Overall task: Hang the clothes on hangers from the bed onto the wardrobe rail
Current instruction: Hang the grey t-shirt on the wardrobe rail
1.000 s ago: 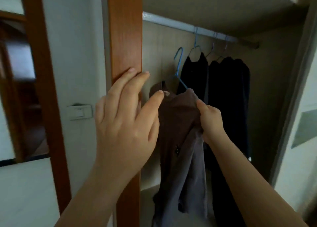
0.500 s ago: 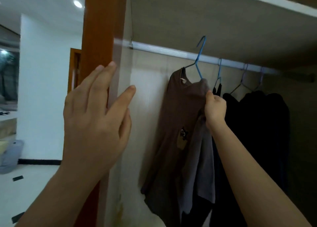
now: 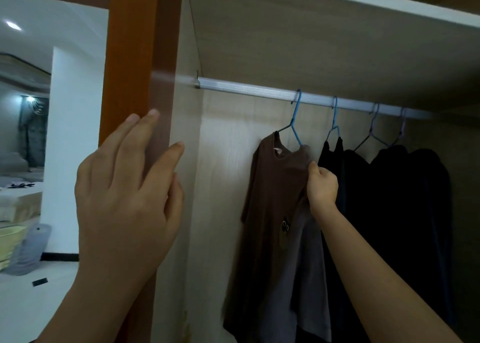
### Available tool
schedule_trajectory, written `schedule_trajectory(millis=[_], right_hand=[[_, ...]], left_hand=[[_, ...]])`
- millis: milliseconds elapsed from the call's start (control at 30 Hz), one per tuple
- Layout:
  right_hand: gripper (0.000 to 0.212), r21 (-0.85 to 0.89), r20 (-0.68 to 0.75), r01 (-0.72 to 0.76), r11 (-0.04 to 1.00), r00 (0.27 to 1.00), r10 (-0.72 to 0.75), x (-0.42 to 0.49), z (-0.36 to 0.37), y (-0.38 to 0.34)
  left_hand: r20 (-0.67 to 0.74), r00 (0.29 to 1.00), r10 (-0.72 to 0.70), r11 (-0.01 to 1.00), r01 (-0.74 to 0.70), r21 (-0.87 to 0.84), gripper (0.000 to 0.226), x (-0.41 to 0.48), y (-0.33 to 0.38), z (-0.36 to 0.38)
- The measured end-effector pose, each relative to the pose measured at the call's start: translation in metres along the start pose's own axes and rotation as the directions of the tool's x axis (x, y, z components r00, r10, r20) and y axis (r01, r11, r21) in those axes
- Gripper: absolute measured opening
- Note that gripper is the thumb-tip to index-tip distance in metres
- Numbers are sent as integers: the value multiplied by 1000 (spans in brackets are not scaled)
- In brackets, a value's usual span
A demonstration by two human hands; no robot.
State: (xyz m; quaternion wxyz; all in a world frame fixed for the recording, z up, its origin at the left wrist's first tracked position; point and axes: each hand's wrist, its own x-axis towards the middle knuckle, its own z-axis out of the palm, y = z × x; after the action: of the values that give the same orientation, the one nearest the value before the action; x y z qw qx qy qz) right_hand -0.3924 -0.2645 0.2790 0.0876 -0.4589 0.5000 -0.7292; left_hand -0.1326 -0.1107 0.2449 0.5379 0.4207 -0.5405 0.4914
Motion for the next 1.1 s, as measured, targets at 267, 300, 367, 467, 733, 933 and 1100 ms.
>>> schedule_trajectory(millis=[267,300,367,467,733,933,1100], right_hand=[[19,-203,119,160,966,983,-138,-30,-36,5],[14,-234,132,169,957,981,-141,-37,-43,7],[11,-300,152,192,934,977,-152,-52,-58,12],[10,-387,184,196,901,974,-133,-79,-85,21],[16,-520,262,34,854,957,122,-158,-154,40],[8,-708,153,-75,702,955,256,-202,-213,60],[22,-807,-3,-215,550,933,361,-222,-274,74]], left_hand=[[-75,994,-80,966,59,-253,25,-2,26,-2],[-64,994,-88,947,63,-315,24,-4,33,-2],[5,995,-97,889,89,-448,24,-10,50,1],[189,977,-101,725,202,-658,28,-24,78,14],[605,789,108,469,496,-731,45,-94,139,42],[720,673,169,350,642,-682,53,-129,171,39],[648,721,247,281,586,-760,38,-151,198,32]])
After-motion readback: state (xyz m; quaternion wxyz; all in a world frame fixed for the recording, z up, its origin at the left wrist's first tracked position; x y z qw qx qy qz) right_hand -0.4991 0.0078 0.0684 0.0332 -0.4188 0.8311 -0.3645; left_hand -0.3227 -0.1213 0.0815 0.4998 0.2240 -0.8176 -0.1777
